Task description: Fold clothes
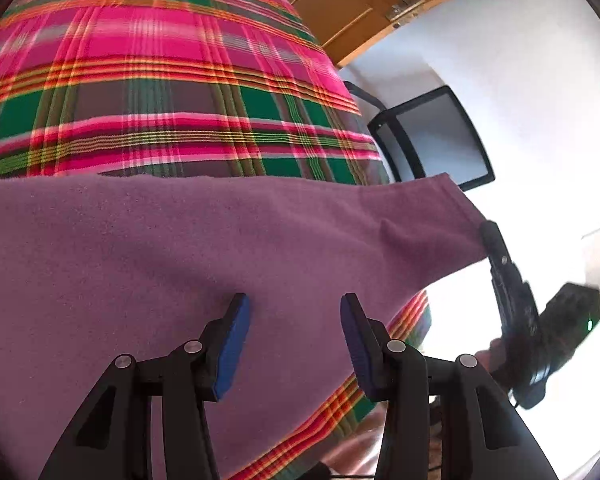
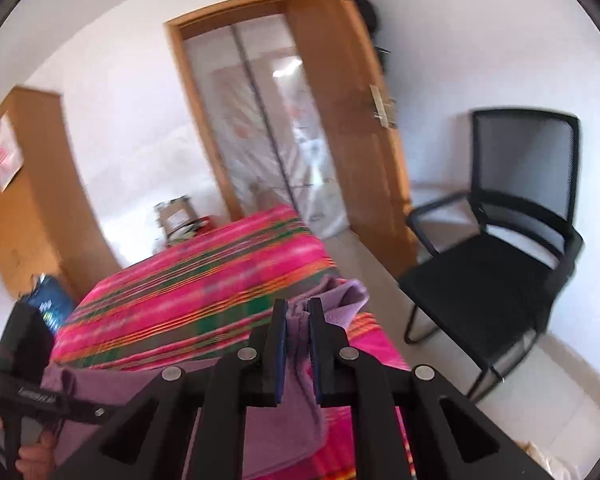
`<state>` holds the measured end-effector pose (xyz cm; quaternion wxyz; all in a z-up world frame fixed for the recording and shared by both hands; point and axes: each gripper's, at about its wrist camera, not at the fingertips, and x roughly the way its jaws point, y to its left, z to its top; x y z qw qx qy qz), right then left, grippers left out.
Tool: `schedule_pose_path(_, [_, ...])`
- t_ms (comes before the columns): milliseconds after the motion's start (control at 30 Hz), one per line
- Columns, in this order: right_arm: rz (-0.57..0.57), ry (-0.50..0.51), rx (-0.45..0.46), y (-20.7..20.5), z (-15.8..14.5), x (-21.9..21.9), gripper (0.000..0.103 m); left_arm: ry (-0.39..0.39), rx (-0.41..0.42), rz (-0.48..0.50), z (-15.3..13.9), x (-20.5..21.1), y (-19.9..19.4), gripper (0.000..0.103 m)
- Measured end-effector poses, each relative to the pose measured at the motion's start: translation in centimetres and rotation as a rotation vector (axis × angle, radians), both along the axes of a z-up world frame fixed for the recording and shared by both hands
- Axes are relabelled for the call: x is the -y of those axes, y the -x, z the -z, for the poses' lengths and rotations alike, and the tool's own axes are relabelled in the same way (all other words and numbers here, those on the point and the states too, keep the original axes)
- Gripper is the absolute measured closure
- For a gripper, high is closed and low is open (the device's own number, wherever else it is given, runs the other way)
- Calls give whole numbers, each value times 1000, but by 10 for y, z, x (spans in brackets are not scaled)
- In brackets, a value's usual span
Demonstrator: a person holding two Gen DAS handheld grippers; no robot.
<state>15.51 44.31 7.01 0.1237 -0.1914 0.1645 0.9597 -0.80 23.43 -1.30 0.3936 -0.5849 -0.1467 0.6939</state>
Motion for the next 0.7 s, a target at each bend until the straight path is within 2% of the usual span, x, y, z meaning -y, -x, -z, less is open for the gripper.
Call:
schedule_pose_path(133, [-110, -47, 6, 10, -3, 34, 93, -62, 38, -34, -1, 9, 8, 55])
schedule_pose_path(300, [-275, -35, 28, 22, 3, 73, 93, -124, 59, -66, -2, 15, 16, 55])
schedule_pose_path(500, [-354, -29, 69, 33, 16, 99, 93, -256, 130, -68, 5, 24, 22, 55])
schedule_pose_path(700, [-385, 17, 105, 34, 32, 103, 93, -358, 204, -90, 15, 30, 29, 55])
